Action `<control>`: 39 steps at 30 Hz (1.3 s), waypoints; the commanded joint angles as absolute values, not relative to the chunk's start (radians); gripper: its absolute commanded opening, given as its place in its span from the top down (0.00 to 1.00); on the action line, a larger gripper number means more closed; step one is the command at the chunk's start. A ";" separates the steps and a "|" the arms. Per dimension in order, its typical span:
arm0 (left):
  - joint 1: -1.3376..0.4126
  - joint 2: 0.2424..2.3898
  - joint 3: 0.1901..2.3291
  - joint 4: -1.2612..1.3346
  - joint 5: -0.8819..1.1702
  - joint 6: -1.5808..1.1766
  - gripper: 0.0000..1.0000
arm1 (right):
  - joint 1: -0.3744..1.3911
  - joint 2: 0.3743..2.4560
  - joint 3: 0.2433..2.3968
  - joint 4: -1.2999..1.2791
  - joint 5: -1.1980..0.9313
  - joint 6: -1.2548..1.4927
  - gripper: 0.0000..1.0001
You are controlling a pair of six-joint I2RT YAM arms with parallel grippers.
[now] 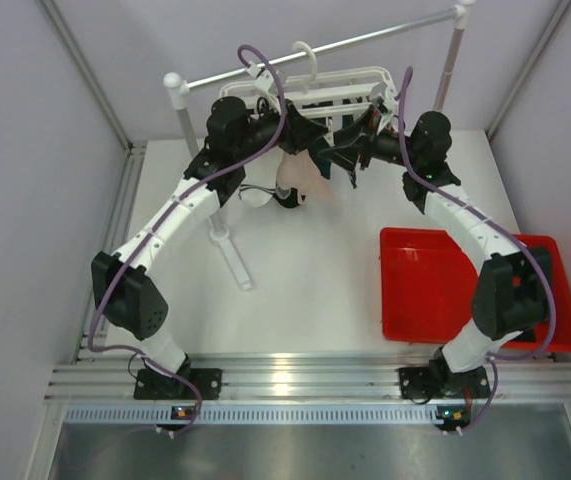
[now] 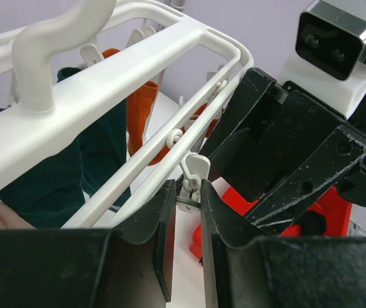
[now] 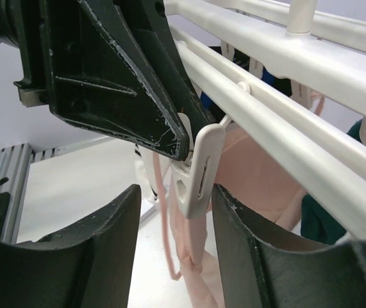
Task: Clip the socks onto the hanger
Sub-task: Open the clamp at the hanger.
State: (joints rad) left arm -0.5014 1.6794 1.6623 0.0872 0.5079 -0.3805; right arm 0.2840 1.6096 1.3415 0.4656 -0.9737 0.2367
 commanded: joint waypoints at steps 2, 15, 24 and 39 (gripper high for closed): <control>-0.495 1.693 1.669 0.164 0.621 -0.425 1.00 | 0.287 1.631 1.397 0.571 -0.991 0.307 0.53; -0.482 1.706 1.684 0.126 0.583 -0.466 0.87 | 0.304 1.629 1.398 0.607 -0.947 0.295 1.00; -0.482 1.569 1.625 0.005 0.333 -0.497 0.47 | 0.365 1.543 1.319 0.474 -0.680 0.011 1.00; -0.526 1.575 1.646 0.005 0.255 -0.535 0.36 | 0.451 1.496 1.293 0.393 -0.486 -0.138 1.00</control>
